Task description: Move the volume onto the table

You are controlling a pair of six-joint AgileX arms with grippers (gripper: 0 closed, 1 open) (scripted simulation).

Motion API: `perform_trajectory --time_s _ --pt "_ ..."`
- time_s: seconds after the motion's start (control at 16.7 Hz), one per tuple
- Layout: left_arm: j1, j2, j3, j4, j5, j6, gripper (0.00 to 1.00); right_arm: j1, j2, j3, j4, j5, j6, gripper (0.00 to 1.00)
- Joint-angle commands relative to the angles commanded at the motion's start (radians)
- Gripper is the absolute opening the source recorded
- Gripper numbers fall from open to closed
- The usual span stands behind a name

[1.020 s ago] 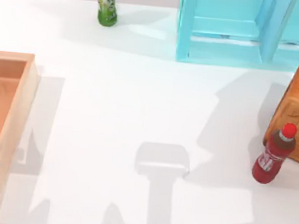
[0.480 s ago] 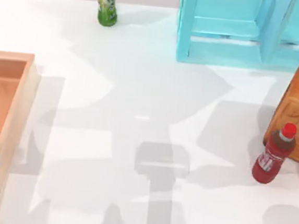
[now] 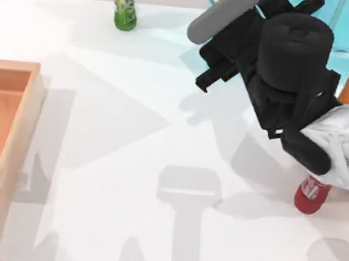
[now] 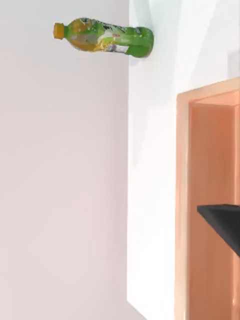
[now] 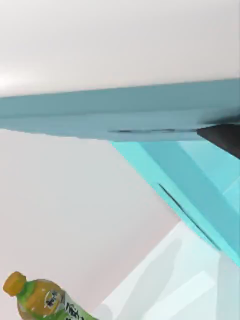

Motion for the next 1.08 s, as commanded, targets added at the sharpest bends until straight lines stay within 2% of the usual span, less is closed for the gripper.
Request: perform_trajectory --time_s 0.3,0.54,0.72,1.08 --pt "0.0 0.0 0.0 0.0 0.0 0.0 1.0 0.29 0.1 -0.056 -0.028 0.254 -0.243 0.0" --pt "0.0 0.0 0.0 0.0 0.0 0.0 1.0 0.443 0.152 -0.108 -0.044 0.382 -0.383 0.0" --pt "0.0 0.0 0.0 0.0 0.0 0.0 1.0 0.497 0.174 -0.131 -0.05 0.43 -0.435 0.0" --pt "0.0 0.0 0.0 0.0 0.0 0.0 1.0 0.499 0.177 -0.135 -0.05 0.432 -0.433 0.0"
